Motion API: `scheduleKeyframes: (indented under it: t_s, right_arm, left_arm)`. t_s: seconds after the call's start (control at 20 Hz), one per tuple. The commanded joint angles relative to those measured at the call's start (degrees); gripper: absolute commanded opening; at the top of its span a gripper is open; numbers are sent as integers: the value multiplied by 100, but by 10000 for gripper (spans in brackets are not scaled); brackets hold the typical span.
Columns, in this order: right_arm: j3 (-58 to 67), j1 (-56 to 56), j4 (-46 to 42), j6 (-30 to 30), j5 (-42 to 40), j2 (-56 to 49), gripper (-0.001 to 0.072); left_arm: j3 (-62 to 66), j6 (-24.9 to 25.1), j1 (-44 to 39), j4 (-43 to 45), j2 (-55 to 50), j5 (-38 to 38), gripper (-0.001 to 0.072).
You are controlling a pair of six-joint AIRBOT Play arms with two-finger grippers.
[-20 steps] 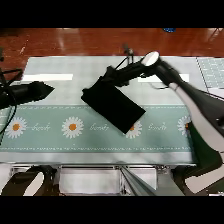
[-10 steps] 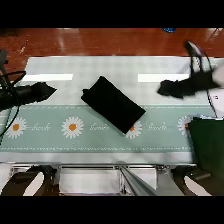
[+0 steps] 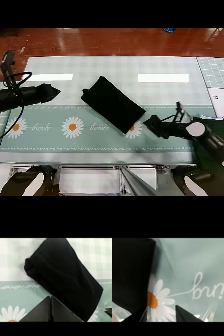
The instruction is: Fold the shirts.
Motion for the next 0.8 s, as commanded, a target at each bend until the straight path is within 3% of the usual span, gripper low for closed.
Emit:
scheduleKeyframes:
  t_s: [0.0,0.1,0.45,0.5,0.55,0.6,0.75]
  right_arm:
    - [-92,37,2210,-1950,-175,-1051,408]
    - [243,37,2636,-2516,46,-1604,408]
    - [1803,520,2638,-2627,162,-2918,397]
    - [2083,649,2621,-2629,184,-3101,298]
    - [2332,730,2535,-2680,245,-3228,120]
    - [2594,758,2378,-2837,361,-3296,23]
    - [3602,654,1362,-2428,927,-3281,22]
  left_arm:
    - [0,-2,-20,-17,-107,-2,27]
    - [-15,0,-20,-13,-190,-7,27]
    - [-15,0,-20,-17,-422,-61,26]
    - [-15,0,-22,-17,-437,-63,27]
    - [-15,-2,-22,-17,-448,-63,26]
    - [-15,0,-20,-17,-450,-66,27]
    - [-15,0,-20,-15,-452,-66,26]
